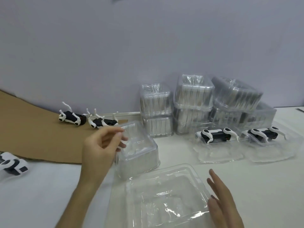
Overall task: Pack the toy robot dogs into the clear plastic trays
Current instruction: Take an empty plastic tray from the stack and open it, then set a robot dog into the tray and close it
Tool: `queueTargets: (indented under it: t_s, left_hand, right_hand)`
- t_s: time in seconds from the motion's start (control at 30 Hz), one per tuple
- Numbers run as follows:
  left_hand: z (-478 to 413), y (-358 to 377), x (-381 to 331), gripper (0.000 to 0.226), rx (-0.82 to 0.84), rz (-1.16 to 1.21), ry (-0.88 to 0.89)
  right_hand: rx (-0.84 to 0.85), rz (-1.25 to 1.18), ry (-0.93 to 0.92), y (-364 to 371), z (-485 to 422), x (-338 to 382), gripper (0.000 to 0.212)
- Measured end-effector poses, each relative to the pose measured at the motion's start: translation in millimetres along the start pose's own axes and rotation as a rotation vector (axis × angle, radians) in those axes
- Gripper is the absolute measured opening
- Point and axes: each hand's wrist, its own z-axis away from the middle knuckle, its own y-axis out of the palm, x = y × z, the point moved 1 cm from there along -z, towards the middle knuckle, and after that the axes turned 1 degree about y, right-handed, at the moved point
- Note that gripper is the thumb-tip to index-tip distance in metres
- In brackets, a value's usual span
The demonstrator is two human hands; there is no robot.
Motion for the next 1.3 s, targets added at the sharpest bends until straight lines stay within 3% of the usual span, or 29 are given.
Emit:
queueTargets:
  t_s: [0.13, 0.27, 0.33, 0.43, 0.53, 0.67, 0.8, 0.93, 1.1, 1.2, 1.3]
  left_hand:
    - [-78, -22, 49, 0.012, -0.266, -0.230, -0.120]
    - [-131, -21, 117, 0.029, -0.118, -0.481, -0.364]
    - [-143, -16, 141, 0.025, -0.092, -0.525, -0.433]
    - [-149, -6, 156, 0.019, -0.175, -0.600, -0.378]
    - [-145, 3, 149, 0.028, -0.297, -0.627, -0.304]
    - [-144, 0, 105, 0.031, -0.530, -0.242, -0.257]
    - [-122, -1, 31, 0.028, -0.561, 0.118, -0.188]
    - [-67, 13, -32, 0.023, -0.401, 0.404, -0.236]
    - [12, 38, -73, 0.023, -0.106, 0.970, -0.653]
    - [48, 56, -82, 0.019, -0.015, 1.053, -0.727]
    - [65, 74, -85, 0.025, 0.003, 1.016, -0.743]
  right_hand:
    - [0.081, -0.097, 0.134, -28, -14, -19, 0.046]
    - [0.013, -0.119, 0.221, -33, -23, -27, 0.036]
    - [-0.062, -0.115, 0.253, -33, -26, -30, 0.040]
    - [-0.094, -0.160, 0.253, -31, -26, -28, 0.038]
    - [-0.099, -0.200, 0.275, -31, -30, -21, 0.045]
    - [-0.115, -0.170, 0.275, -29, -28, -13, 0.046]
    - [-0.247, -0.186, 0.237, -20, -12, -9, 0.039]
    - [-0.283, -0.195, 0.166, -14, -1, -2, 0.032]
    - [-0.246, -0.155, 0.107, -14, 8, 10, 0.030]
    - [-0.202, -0.185, 0.012, -14, 12, 23, 0.021]
    - [-0.110, -0.258, -0.094, -17, 10, 41, 0.035]
